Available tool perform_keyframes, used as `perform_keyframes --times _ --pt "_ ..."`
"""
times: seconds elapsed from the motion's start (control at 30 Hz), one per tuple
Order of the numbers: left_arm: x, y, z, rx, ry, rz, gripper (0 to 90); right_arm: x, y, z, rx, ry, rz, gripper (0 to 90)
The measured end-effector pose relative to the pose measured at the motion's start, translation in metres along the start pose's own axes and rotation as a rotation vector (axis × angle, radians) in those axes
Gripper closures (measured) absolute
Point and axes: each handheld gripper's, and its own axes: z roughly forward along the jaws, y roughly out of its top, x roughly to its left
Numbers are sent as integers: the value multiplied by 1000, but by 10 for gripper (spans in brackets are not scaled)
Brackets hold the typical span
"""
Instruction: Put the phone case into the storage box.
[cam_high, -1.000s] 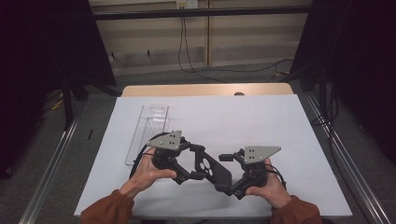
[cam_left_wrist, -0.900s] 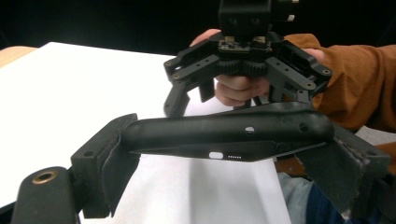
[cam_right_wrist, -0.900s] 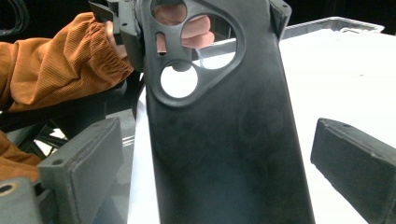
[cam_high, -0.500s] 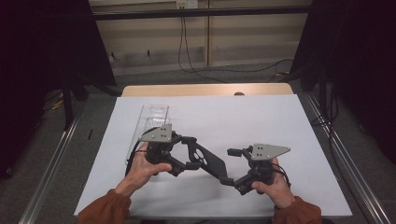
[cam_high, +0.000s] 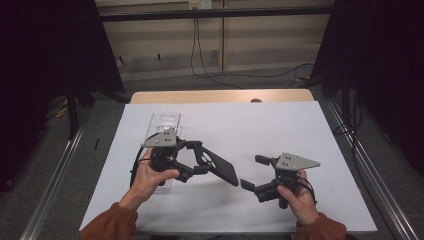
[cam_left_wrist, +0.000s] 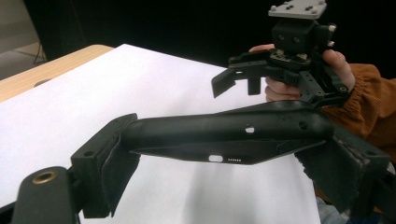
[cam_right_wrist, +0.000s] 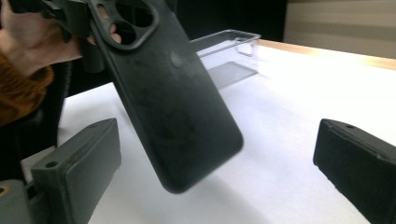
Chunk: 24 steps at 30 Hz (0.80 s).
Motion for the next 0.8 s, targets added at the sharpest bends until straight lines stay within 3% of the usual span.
perform_keyframes --times 0.13,0.47,0.8 --pt "1 1 -3 3 24 -20 150 0 -1 -4 -6 -27 3 5" --pt "2 1 -8 13 74 -50 150 0 -7 -26 -41 -169 -3 0" --pt "5 3 -19 11 135 -73 151 0 -13 -42 -53 -253 5 3"
